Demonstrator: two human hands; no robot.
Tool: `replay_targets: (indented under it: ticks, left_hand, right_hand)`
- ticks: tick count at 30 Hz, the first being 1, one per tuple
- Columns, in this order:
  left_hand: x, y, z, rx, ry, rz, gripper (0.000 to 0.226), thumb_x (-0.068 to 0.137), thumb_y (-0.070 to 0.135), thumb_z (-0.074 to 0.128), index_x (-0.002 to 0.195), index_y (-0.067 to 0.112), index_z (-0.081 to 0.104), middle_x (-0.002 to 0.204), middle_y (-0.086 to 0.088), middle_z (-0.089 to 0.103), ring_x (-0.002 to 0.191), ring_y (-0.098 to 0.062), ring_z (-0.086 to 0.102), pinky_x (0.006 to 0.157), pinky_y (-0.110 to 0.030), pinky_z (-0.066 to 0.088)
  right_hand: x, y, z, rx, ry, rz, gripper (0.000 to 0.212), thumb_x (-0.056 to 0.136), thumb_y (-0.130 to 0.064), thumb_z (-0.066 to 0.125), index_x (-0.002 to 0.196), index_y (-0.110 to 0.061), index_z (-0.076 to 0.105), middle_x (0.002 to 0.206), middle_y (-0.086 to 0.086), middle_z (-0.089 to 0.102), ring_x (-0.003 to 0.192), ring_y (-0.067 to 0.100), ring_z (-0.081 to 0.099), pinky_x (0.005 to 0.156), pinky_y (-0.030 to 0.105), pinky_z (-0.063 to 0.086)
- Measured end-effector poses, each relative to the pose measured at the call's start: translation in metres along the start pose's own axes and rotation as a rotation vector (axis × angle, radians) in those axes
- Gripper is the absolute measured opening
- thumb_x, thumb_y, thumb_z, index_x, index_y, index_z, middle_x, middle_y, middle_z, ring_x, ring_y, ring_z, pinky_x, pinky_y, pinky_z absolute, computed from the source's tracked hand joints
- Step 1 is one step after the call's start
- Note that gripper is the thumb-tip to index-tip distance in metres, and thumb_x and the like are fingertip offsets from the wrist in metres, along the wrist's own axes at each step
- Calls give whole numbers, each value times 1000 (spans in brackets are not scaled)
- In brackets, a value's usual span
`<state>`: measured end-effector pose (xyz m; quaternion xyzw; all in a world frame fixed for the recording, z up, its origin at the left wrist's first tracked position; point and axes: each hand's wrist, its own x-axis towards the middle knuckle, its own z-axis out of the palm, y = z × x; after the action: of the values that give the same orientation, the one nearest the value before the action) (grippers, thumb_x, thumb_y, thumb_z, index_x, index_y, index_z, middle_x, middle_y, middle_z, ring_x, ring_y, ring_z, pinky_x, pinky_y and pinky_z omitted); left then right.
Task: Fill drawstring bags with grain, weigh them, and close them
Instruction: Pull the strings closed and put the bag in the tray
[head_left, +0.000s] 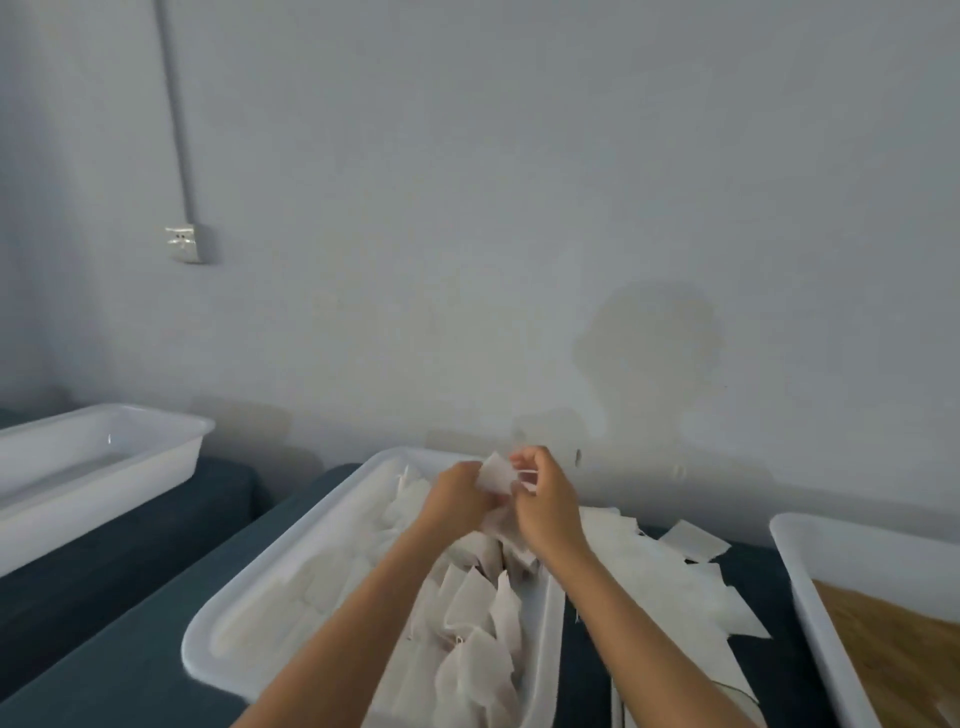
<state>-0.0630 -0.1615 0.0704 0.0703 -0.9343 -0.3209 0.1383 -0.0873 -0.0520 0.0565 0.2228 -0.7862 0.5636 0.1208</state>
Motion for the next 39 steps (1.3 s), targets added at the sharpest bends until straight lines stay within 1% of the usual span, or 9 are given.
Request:
replay_targets:
  ticks: [9, 15, 19, 21, 23, 26, 32, 35, 39]
  left_hand:
    - [27, -68, 29, 110, -196, -299, 34, 89, 17, 55, 119, 1, 56, 118, -20, 62, 107, -31, 60, 84, -33, 49]
    - [31, -81, 28, 245, -268, -350, 42, 89, 18, 57, 127, 3, 46, 129, -13, 54, 118, -25, 53, 92, -29, 43]
    - [32, -81, 29, 345, -358, -332, 27, 85, 21, 64, 106, 6, 55, 111, -12, 62, 106, -24, 61, 76, -26, 50]
    - [32, -81, 33, 333, -364, -317, 39, 85, 23, 66, 116, 3, 55, 118, -14, 62, 96, -19, 58, 59, -17, 47]
    - [34, -81, 40, 292, -345, -318, 45, 84, 21, 67, 122, 4, 52, 117, -13, 61, 93, -18, 56, 62, -17, 47]
    - [35, -77, 45, 193, -288, -324, 45, 81, 23, 70, 118, 7, 50, 99, -5, 55, 87, -18, 54, 67, -24, 49]
    - [41, -49, 39, 310, 6, -155, 33, 88, 26, 57, 115, 11, 47, 116, -7, 59, 109, -25, 56, 80, -28, 40]
    - [38, -20, 45, 184, 92, -65, 17, 88, 20, 54, 104, 15, 53, 110, -2, 61, 104, -23, 56, 83, -29, 41]
    - [33, 13, 67, 83, 45, 23, 12, 88, 19, 53, 99, 16, 56, 106, 1, 63, 99, -20, 57, 82, -30, 44]
  right_hand:
    - [10, 57, 47, -365, -383, 387, 33, 94, -8, 36, 122, -8, 53, 124, 9, 55, 112, 23, 53, 83, 25, 39]
    - [11, 66, 58, -436, -537, 387, 36, 95, -16, 46, 130, -7, 49, 123, 11, 57, 112, 25, 54, 87, 27, 41]
    - [11, 64, 57, -512, -595, 365, 43, 97, -13, 43, 138, -2, 40, 130, 14, 55, 118, 27, 52, 97, 30, 40]
    - [9, 62, 55, -614, -659, 346, 43, 98, -13, 42, 139, 1, 38, 130, 16, 54, 119, 28, 52, 101, 32, 40]
    - [6, 56, 50, -730, -722, 278, 36, 99, -11, 40, 131, 2, 47, 129, 19, 54, 117, 31, 52, 101, 35, 40]
    - [2, 44, 29, -665, -626, 149, 28, 96, -10, 44, 118, -1, 59, 120, 16, 59, 109, 30, 56, 91, 33, 44]
    - [8, 54, -56, -616, -102, 105, 24, 89, -2, 39, 99, -11, 59, 105, 3, 61, 96, 20, 57, 81, 30, 46]
    - [1, 89, -89, -818, -247, 281, 10, 90, -10, 43, 97, -10, 52, 101, 3, 54, 99, 24, 53, 86, 33, 45]
    - [-24, 131, -91, -947, -412, 466, 51, 88, -35, 56, 128, -9, 37, 132, 10, 40, 121, 30, 43, 96, 38, 40]
